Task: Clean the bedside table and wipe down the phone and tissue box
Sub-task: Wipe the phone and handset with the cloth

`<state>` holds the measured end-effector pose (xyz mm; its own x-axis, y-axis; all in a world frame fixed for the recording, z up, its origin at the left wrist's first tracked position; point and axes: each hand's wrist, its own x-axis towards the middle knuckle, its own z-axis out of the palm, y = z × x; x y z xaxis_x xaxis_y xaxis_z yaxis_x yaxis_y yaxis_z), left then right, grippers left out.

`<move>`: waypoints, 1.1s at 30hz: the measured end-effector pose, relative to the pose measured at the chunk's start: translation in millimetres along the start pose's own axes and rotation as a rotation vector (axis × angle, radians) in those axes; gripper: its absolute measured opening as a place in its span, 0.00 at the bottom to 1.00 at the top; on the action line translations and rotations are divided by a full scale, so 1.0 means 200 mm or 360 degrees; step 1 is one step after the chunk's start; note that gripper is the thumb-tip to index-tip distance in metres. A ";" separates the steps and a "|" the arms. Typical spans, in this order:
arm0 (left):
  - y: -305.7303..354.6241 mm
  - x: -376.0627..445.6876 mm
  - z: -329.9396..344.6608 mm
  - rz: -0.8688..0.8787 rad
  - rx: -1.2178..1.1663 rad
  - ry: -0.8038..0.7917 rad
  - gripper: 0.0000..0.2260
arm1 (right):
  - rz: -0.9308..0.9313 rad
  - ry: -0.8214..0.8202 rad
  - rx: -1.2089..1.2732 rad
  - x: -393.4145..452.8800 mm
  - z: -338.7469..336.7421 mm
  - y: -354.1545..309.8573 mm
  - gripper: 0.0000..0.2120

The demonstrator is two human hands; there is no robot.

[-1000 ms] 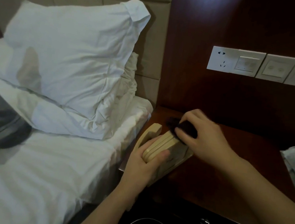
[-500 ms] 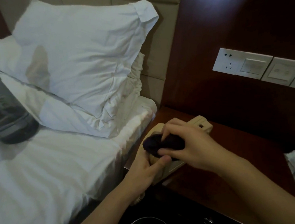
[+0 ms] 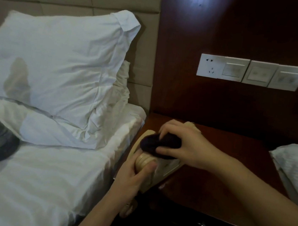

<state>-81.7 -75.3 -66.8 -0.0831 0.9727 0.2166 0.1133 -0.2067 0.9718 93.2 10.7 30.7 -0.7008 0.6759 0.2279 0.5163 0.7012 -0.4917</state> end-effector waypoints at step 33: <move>0.46 0.15 0.17 0.0458 0.1205 -0.0189 0.17 | 0.0493 0.0757 0.0853 -0.29 -0.30 0.05 0.11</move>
<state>-40.4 -62.1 25.9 0.1517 0.9058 0.3955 0.7557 -0.3642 0.5443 168.6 -8.9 63.5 -0.2146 0.9326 0.2903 0.2608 0.3411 -0.9031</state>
